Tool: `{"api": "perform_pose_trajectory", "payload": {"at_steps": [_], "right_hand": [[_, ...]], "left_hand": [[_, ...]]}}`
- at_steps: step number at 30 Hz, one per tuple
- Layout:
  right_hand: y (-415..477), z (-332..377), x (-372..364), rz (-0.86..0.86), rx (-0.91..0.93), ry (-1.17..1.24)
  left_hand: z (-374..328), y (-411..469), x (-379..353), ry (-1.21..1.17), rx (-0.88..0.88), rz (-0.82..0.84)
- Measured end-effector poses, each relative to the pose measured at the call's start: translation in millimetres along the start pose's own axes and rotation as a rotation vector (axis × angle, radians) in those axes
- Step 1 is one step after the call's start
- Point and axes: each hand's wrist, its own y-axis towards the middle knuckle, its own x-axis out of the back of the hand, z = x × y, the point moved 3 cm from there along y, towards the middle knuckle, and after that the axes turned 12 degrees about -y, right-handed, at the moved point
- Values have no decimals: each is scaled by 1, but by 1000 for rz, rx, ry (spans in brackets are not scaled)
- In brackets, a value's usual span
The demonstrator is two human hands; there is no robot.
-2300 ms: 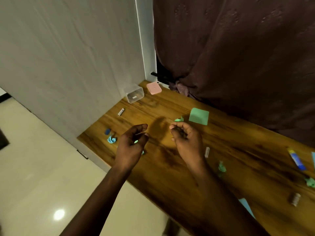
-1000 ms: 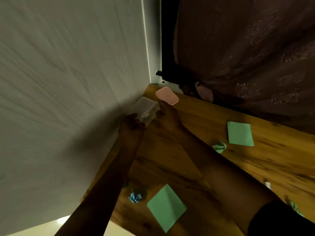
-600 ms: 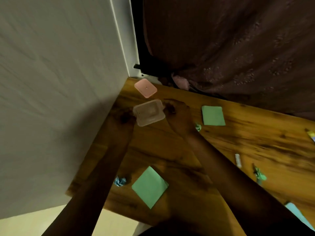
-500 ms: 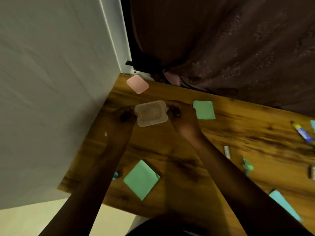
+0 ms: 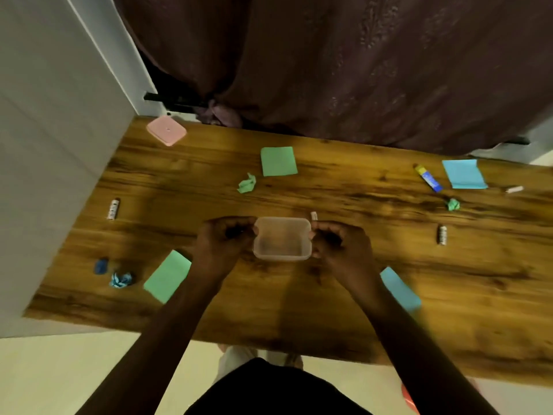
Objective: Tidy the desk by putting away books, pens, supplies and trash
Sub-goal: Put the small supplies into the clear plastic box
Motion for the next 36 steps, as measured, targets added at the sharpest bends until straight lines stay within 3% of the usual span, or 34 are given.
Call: {"api": "perform_pose_trajectory", "payload": {"at_steps": [19, 28, 32, 36], "right_hand": [[-50, -58, 7, 36, -118, 47], [-15, -27, 31, -85, 22, -202], [30, -5, 15, -106, 159, -436], [74, 7, -16, -34, 213, -853]], "left_hand": [[33, -47, -30, 199, 34, 62], [19, -27, 7, 223, 7, -40], [6, -7, 37, 196, 1, -132], [-3, 10, 65, 201, -9, -167]]}}
